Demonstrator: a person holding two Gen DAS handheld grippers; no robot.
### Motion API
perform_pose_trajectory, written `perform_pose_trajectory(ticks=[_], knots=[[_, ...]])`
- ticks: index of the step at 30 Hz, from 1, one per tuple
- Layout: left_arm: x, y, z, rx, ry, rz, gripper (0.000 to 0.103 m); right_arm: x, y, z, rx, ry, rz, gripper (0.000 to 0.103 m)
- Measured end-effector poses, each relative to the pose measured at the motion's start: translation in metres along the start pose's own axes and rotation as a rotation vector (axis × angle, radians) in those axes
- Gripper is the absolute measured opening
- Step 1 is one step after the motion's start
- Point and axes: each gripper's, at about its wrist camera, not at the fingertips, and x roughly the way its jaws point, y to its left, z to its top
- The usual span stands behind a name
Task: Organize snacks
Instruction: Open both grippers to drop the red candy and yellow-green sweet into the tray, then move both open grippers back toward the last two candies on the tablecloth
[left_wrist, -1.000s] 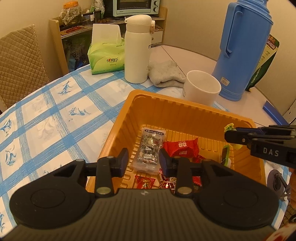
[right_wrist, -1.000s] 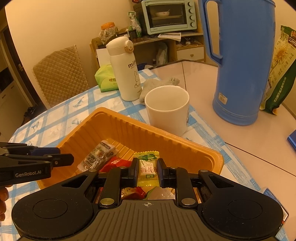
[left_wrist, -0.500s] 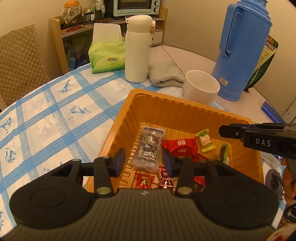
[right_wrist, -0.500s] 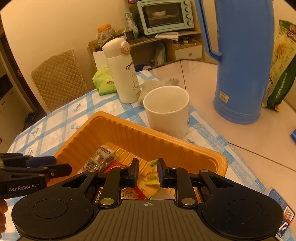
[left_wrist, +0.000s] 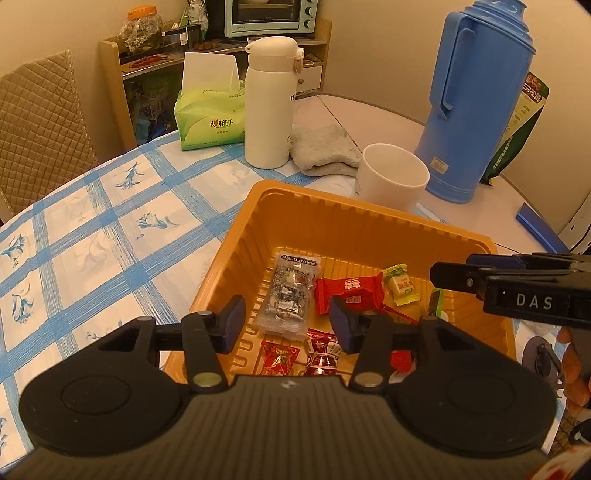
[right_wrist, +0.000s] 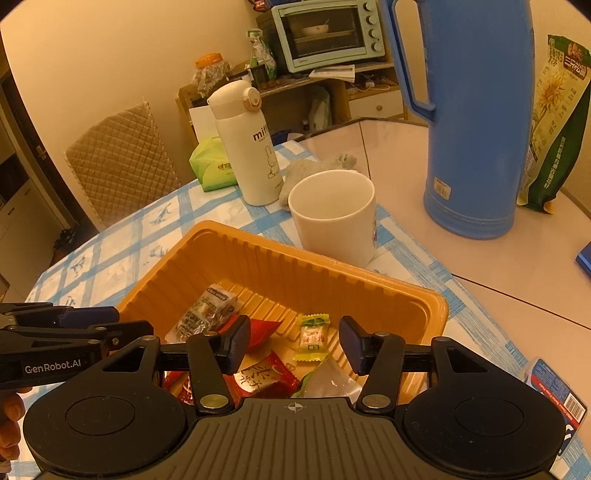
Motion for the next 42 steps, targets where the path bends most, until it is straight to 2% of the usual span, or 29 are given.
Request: perform_pose_trajectory(ticks=[3,10,14,18,22,27,42], knots=[[-0.003,-0.002,0.0,-0.001,-0.005,-0.002,0.049,-0.003,0.0,-0.001,-0.001,-0.004,0.0,0.054],[-0.013,-0.007,-0.003,-0.007,-0.025,-0.003,0.067,-0.016,0.003,-0.005,-0.004,-0.016,0.005,0.056],[-0.022,-0.01,-0.006,-0.005,-0.038,-0.009,0.072,-0.023,0.005,-0.008,-0.004,-0.021,0.006,0.058],[-0.031,-0.012,-0.01,-0.008,-0.052,-0.012,0.081,-0.03,0.007,-0.012,-0.003,-0.025,0.003,0.062],[-0.041,-0.015,-0.015,-0.01,-0.063,-0.015,0.084,-0.039,0.01,-0.017,-0.004,-0.032,-0.005,0.067],[-0.055,-0.017,-0.024,-0.017,-0.074,-0.012,0.088,-0.053,0.013,-0.025,0.0,-0.041,-0.008,0.078],[-0.109,-0.012,-0.064,-0.116,-0.091,-0.003,0.089,-0.09,0.029,-0.051,-0.057,-0.038,0.019,0.085]])
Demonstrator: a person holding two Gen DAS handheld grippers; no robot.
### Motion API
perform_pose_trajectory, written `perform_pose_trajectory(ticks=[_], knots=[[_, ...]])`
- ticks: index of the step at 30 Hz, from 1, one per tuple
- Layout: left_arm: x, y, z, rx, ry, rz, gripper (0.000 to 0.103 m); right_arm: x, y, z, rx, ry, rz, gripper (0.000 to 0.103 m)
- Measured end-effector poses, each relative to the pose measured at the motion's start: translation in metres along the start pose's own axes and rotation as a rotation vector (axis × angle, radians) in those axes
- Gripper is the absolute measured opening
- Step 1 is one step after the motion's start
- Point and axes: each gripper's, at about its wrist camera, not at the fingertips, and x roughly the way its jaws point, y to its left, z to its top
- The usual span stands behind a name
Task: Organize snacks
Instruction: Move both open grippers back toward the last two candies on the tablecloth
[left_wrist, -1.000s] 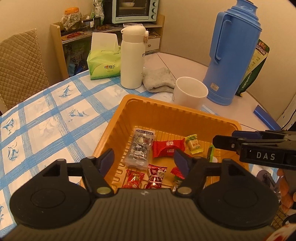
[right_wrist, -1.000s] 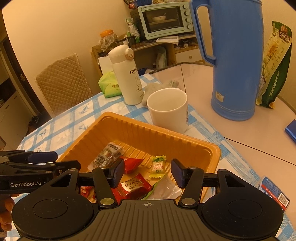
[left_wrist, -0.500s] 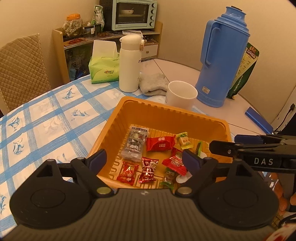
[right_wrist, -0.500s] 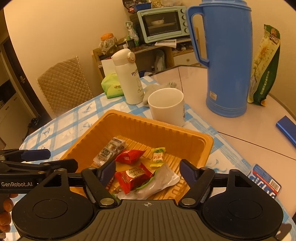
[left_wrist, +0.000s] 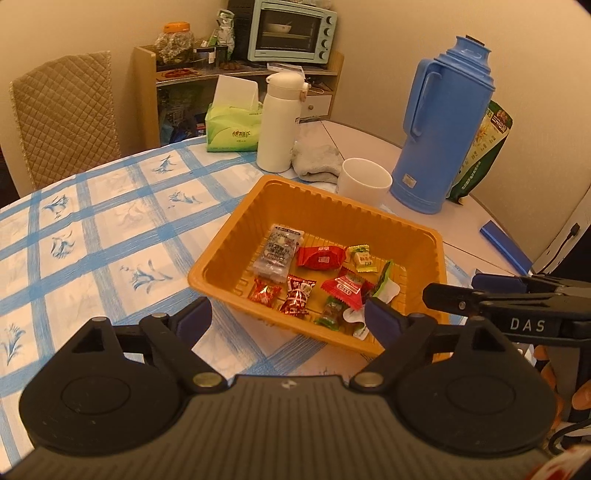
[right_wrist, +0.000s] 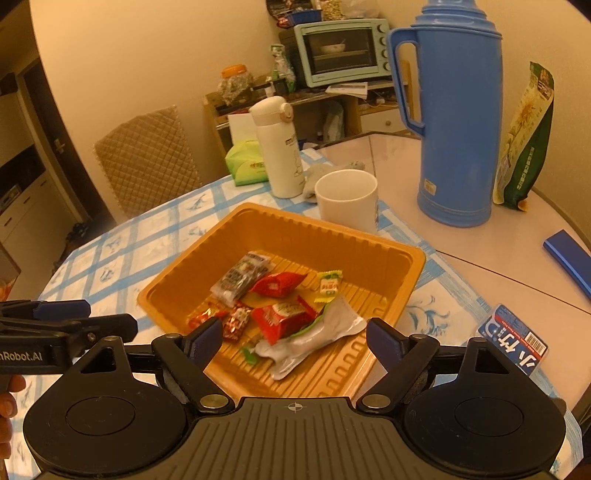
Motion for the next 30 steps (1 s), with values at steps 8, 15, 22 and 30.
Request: perform_pose_trajectory(ticks=[8,15,22,30], knots=[[-0.033,0.005,-0.016,-0.038,-0.024,0.02,0.089,-0.014,0.017,-0.008,-0.049,0.001,0.047,0.085],[-0.06,0.014,-0.034,-0.076,-0.033,0.032,0.089,-0.022,0.037,-0.018,-0.11,0.025,0.107,0.086],[-0.08,0.027,-0.06,-0.122,-0.012,0.063,0.089,-0.021,0.059,-0.032,-0.168,0.069,0.18,0.086],[-0.091,0.049,-0.089,-0.183,0.036,0.107,0.089,-0.011,0.08,-0.051,-0.196,0.135,0.237,0.086]])
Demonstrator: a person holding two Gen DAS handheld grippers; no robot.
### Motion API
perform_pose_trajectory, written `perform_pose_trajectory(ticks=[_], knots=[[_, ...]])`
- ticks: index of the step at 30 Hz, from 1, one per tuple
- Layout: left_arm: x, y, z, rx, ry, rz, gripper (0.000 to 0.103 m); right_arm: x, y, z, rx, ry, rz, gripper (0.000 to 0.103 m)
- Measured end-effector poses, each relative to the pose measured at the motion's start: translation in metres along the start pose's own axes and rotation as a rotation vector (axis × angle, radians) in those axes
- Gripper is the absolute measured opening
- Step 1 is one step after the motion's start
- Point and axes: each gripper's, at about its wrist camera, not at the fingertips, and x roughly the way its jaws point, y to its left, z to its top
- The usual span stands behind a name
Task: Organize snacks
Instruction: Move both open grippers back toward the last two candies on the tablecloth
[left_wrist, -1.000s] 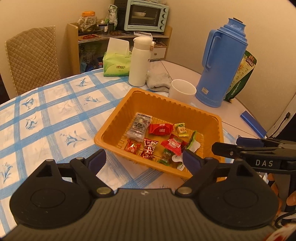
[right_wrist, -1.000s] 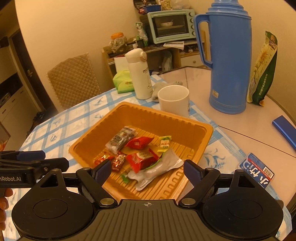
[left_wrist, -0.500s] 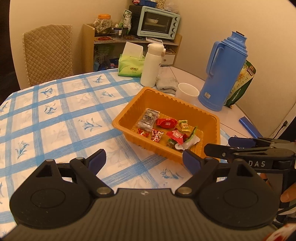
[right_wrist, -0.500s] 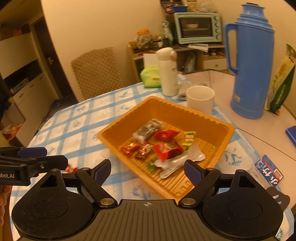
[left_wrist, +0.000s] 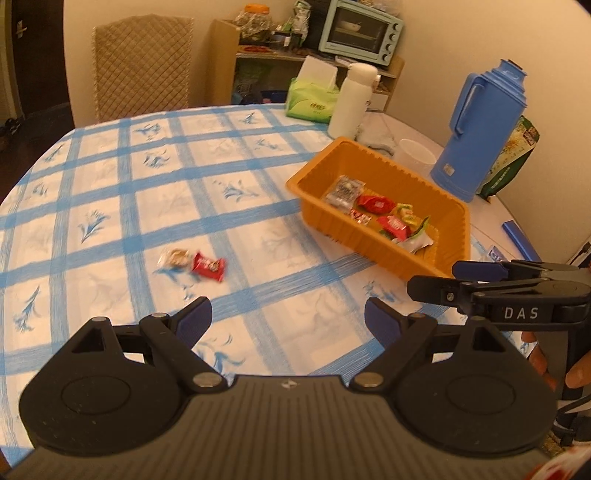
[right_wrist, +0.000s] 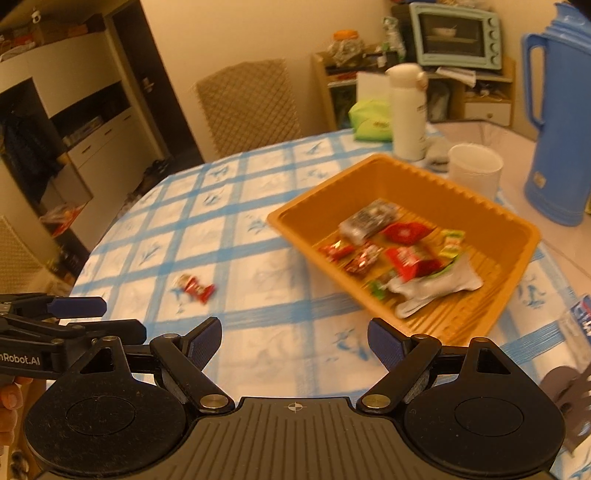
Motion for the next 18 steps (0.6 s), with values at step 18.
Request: perform_pose_trajectory(ticks=[18], knots=[[0.004,0.063,-0.024,-0.117,0.052,0.091,0.089,0.057,0.042,-0.018,-0.051,0.142,0.07,0.086]])
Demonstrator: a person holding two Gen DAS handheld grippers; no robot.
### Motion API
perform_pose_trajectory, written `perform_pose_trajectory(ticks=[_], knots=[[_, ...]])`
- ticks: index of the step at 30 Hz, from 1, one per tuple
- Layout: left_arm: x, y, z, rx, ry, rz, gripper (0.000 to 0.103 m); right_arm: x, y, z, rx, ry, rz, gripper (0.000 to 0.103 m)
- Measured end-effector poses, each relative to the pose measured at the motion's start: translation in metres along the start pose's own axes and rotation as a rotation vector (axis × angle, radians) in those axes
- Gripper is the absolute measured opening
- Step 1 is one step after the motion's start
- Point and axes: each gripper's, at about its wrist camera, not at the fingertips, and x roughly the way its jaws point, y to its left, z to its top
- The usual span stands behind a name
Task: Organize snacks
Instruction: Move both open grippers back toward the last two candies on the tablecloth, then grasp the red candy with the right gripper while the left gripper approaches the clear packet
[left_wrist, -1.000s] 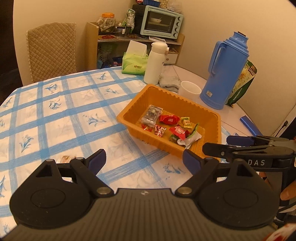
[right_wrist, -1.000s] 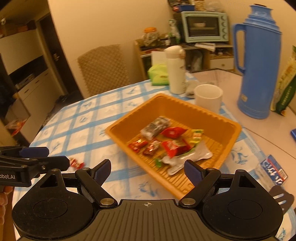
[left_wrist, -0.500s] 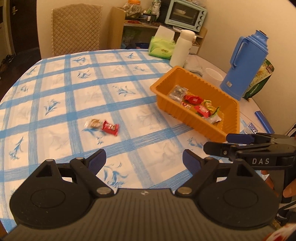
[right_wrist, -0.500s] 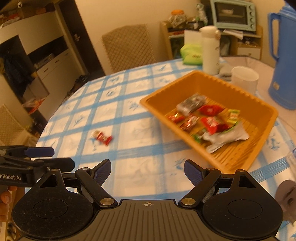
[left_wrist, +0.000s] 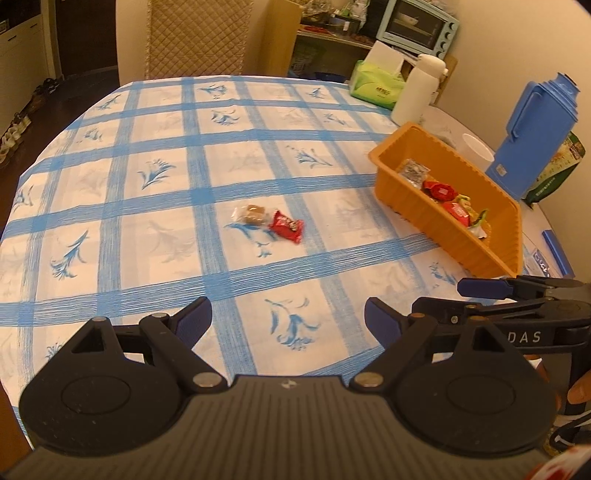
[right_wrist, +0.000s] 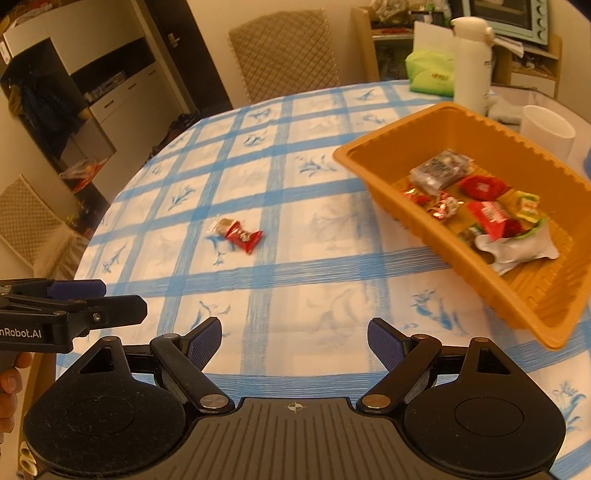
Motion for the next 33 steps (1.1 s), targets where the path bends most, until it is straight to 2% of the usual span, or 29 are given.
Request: perform_pose_trajectory(ticks=[12,33], knots=[[0.024,0.033,0.003,-0.045,0.035,0.066,0.088,0.049,0.022,0.013,-0.086,0.024,0.016,0.086],[0.063,0.057,0.025,-0.026,0.054,0.092,0.088,0.106,0.037,0.045,-0.22,0.005,0.022,0.085]])
